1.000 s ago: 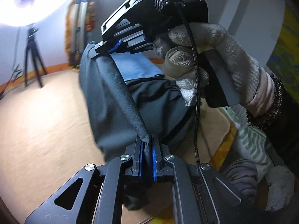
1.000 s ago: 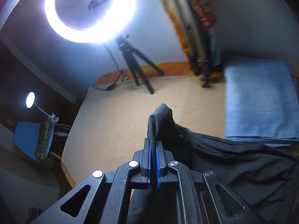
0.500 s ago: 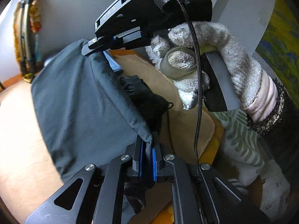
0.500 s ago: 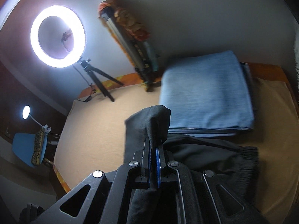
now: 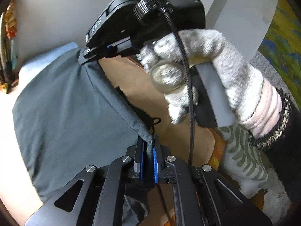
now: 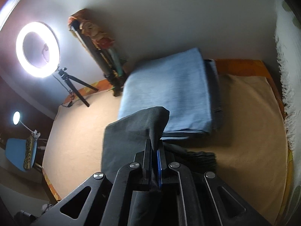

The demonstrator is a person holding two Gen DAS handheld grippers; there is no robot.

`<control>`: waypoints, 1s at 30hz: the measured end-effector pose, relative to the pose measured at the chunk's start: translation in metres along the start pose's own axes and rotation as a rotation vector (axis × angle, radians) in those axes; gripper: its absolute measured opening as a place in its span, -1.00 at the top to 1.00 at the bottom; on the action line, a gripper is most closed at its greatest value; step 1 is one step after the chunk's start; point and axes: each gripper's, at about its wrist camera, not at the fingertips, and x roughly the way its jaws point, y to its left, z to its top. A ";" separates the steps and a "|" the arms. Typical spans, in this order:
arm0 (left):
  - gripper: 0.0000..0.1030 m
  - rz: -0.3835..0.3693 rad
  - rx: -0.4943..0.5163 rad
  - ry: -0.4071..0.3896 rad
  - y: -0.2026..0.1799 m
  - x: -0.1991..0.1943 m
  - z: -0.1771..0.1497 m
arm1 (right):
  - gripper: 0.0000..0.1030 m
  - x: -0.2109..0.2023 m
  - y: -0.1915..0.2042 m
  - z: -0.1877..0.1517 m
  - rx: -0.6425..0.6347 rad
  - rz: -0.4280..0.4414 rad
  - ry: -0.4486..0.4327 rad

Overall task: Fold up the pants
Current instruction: 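Lift the trouser bundle with the right gripper and carry it onto the denim stack, then open the right gripper and lay the trousers on the denim stack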

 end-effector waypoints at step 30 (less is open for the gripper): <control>0.10 -0.017 -0.048 0.048 -0.022 0.030 -0.014 | 0.19 -0.013 -0.036 -0.003 -0.038 -0.168 -0.060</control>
